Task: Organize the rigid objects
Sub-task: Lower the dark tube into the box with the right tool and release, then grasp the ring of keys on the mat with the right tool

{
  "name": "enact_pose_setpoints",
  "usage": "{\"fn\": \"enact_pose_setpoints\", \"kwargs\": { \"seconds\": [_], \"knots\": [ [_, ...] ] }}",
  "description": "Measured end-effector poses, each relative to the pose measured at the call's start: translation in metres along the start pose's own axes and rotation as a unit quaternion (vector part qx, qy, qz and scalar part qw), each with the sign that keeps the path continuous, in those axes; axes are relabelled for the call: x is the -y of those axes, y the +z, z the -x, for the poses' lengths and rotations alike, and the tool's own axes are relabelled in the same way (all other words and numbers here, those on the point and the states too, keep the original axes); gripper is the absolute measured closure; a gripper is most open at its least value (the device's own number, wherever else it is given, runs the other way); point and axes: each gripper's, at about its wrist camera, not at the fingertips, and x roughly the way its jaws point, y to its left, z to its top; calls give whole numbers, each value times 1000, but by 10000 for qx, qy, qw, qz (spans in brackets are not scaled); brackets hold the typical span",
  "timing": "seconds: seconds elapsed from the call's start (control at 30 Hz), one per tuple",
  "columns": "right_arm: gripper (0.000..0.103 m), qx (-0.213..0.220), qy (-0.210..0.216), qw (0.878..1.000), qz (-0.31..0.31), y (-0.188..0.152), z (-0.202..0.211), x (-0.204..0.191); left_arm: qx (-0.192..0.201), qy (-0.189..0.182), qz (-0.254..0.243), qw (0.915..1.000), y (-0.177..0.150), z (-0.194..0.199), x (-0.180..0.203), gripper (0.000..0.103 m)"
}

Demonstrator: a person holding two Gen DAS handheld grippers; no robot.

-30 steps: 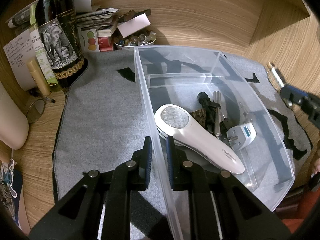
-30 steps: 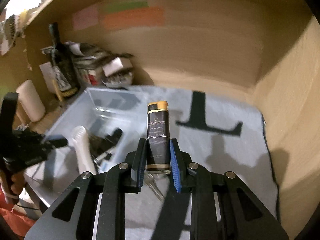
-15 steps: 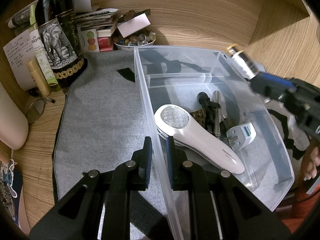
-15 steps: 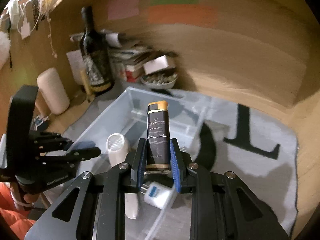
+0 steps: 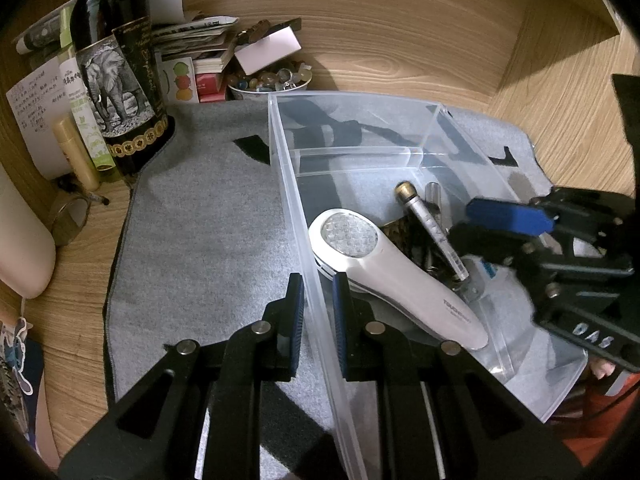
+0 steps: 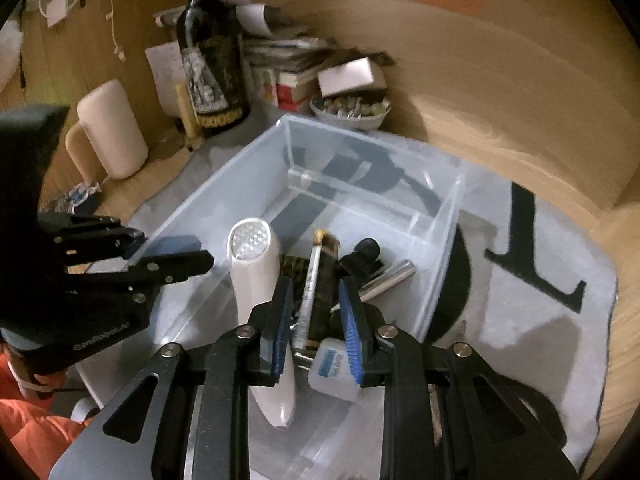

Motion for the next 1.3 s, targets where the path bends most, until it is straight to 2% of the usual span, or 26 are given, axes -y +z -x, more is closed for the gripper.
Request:
{"fn": "enact_pose_setpoints", "kwargs": {
  "seconds": [0.13,0.43,0.67,0.87,1.03,1.13,1.3],
  "knots": [
    [73,252,-128,9995,-127,2,17,8,5,-1,6,10000,-1,0,0,90],
    [72,558,-631,9928,-853,-13,49,54,5,3,1,10000,-1,1,0,90],
    [72,112,-923,9900,-1058,-38,36,75,4,-3,8,10000,-1,0,0,90],
    [72,-350,-566,9910,-1159,-60,11,72,6,1,3,10000,-1,1,0,90],
    [72,-656,-428,9909,-1091,-70,-9,65,3,3,-9,10000,-1,0,0,90],
    [72,-640,-550,9909,-1046,-70,-16,63,6,2,-8,10000,-2,0,0,90],
    [72,-629,-516,9912,-1047,-65,-20,68,7,-12,19,10000,-2,1,0,90]
  ]
}}
